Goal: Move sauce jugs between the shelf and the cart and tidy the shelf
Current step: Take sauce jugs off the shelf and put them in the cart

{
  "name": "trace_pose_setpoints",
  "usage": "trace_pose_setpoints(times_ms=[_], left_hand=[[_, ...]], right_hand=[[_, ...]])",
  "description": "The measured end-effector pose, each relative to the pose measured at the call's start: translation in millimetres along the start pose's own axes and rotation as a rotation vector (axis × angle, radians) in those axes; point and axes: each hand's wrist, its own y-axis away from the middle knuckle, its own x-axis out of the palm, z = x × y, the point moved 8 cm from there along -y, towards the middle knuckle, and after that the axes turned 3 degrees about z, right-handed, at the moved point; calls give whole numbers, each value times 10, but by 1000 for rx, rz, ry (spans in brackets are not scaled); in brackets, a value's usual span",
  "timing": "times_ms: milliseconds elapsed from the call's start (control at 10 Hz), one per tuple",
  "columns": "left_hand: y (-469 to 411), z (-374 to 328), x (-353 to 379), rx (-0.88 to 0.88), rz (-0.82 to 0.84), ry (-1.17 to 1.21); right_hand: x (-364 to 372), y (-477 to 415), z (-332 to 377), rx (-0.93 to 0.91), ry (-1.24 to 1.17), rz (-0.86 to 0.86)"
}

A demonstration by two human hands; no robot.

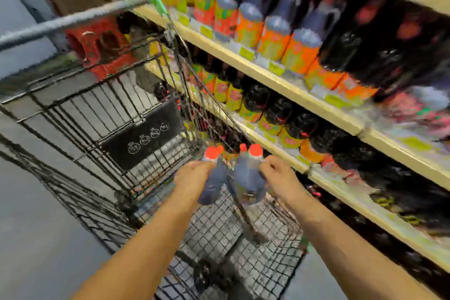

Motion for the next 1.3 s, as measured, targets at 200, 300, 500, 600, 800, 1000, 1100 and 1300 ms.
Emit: trace_pose_setpoints(times_ms=[200,300,500,600,800,1000,1100,1300], left_hand=[[762,-807,848,283,126,-130],[1374,-1006,1416,440,210,-191],[2447,-858,2619,557,314,-238],[2999,-630,3321,563,444,-258],[4142,-142,4614,506,731,-260],[4900,363,5791,474,961,-392],[5186,611,6366,464,1032,-450],[5667,1205,7628,408,1127,-539]], right_hand=[[-1251,949,13,-91,-17,-257],[-1803,1561,-292,-73,-49,-399],[-2827,3156,-1082,35,-127,-660],[-3222,3954,-1490,91,-96,-758],[-3873,5452,-2289,224,-155,-1002],[-4269,6445,-3090,364,-271,-1207],[-4456,6778,-3525,417,-367,-1270],[-5032,7322,-4379,528,-447,-1334]])
